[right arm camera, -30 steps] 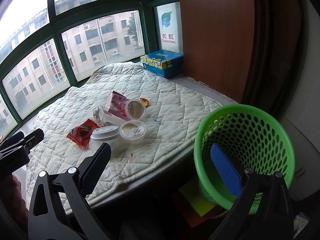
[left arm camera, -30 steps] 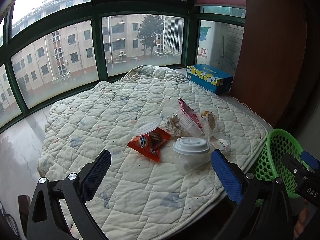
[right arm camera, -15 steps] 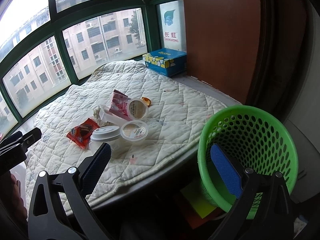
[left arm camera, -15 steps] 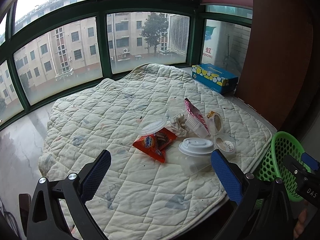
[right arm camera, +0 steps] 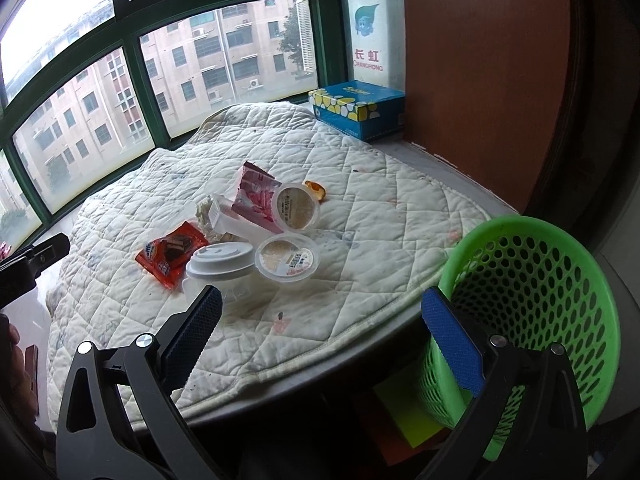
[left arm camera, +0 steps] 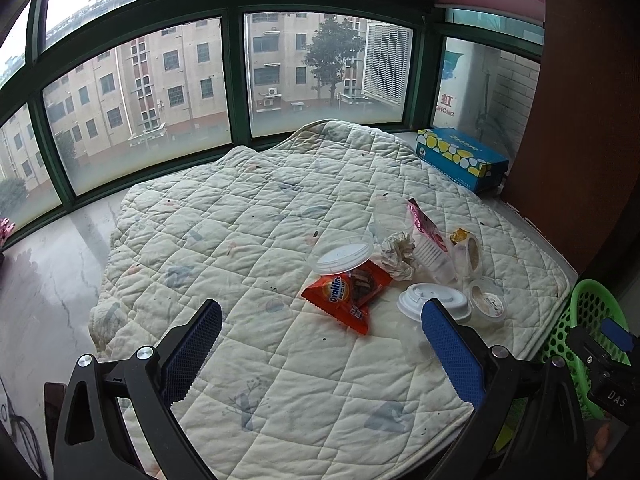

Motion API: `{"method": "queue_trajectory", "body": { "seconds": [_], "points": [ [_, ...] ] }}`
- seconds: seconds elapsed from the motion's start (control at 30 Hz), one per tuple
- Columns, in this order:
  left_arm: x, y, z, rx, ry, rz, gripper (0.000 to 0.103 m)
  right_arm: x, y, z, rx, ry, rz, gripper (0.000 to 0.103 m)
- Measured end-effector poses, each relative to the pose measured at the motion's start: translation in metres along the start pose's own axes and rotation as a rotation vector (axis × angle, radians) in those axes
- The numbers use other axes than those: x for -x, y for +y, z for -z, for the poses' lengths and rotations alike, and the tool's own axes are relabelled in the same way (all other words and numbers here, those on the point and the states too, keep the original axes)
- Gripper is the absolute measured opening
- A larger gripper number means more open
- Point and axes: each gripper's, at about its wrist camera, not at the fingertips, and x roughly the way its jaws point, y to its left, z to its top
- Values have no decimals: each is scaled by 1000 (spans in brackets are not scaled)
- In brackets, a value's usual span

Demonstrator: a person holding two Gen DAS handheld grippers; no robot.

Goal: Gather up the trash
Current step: 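Grasp the clear pudding cup with the right tool while the left tool grasps the clear round lid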

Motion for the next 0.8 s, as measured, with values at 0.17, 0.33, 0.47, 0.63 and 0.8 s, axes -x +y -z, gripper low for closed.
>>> {"method": "queue_trajectory", "body": {
  "seconds": [0.17,0.33,0.47,0.63,0.8],
  "points": [
    [-10,14,-4,25,13,-24,97,-20,4,-3,18,27,-19,98],
    [-21,31,-6,55,34,-47,97,-43,7,-6,45,57,-36,98],
    [-30,42,-5,59,49,-65,97,-64,10,-6,69,84,-51,98],
    [-43,49,-3,66,80,-56,97,-91,11,-8,81,122,-63,97],
    [-57,51,-1,67,107,-55,97,-110,10,-11,96,144,-64,95]
  ]
}}
